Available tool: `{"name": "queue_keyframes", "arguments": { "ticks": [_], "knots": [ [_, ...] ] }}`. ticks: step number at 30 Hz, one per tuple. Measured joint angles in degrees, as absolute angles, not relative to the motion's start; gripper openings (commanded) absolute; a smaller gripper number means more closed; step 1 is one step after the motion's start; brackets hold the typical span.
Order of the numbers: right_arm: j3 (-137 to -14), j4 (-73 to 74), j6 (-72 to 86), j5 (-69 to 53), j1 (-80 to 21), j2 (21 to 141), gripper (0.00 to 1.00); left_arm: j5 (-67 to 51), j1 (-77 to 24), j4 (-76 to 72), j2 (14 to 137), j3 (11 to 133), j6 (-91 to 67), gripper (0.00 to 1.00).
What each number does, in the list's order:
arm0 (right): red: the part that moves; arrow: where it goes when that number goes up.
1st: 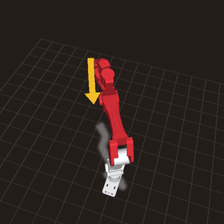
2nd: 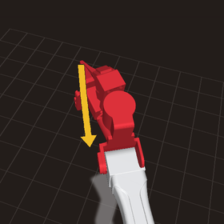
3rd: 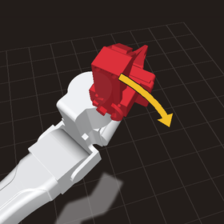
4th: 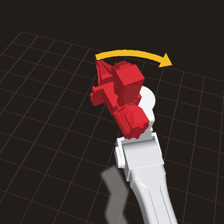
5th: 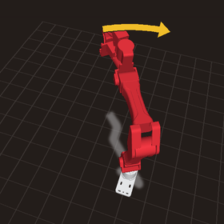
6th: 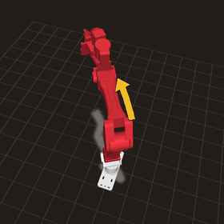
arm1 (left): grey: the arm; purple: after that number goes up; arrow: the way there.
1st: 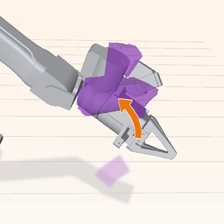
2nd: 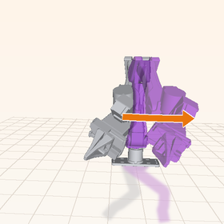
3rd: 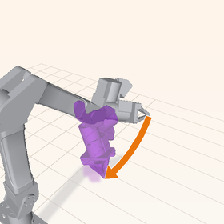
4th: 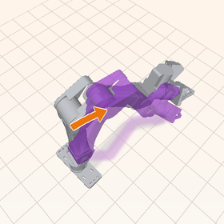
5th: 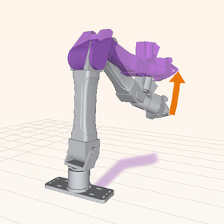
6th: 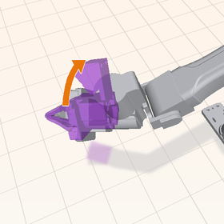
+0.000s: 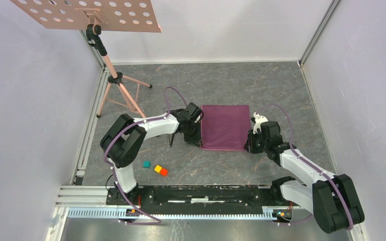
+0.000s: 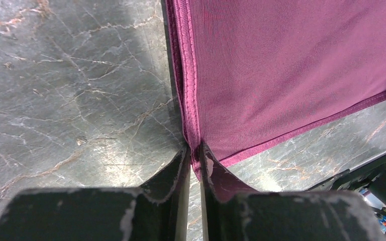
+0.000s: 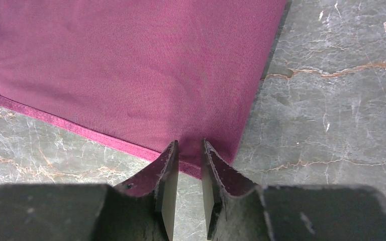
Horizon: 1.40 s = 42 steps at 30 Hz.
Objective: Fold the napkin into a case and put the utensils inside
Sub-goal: Smooth out the square-folded napkin at the center of the board.
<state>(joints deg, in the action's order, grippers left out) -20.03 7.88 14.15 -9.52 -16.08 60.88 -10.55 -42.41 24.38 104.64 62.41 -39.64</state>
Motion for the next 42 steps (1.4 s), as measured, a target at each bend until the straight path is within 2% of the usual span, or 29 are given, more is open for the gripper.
{"name": "queue_keyframes", "arguments": {
  "ticks": [6,17,19,24,30,37,42],
  "knots": [
    [-20.51,9.76,13.89,-10.41,-16.08,60.03,0.36,-10.59,-42.09,24.34,104.73,62.39,-39.66,0.17],
    [-19.33,12.95,14.33,-8.91,-16.08,56.36,0.31,-10.92,-41.93,24.12,104.75,62.28,-39.64,0.17],
    [-19.35,12.97,14.35,-8.91,-16.08,56.23,0.32,-11.05,-41.89,24.12,104.75,62.28,-39.64,0.23],
    [-22.41,14.90,14.13,-8.93,-16.08,56.42,0.47,-10.72,-41.87,24.36,103.94,62.28,-39.55,0.44],
    [-32.88,11.22,14.11,-9.21,-15.46,64.55,0.61,-8.62,-40.51,30.22,102.41,64.84,-38.09,0.50],
    [-39.64,1.76,16.51,-13.56,-10.63,78.74,0.69,-11.07,-37.04,28.88,105.23,79.66,-37.01,0.59],
    [-42.65,-3.49,18.22,-17.96,-7.46,86.76,0.72,-13.72,-35.38,23.16,112.07,87.68,-37.04,0.60]
  ]
}}
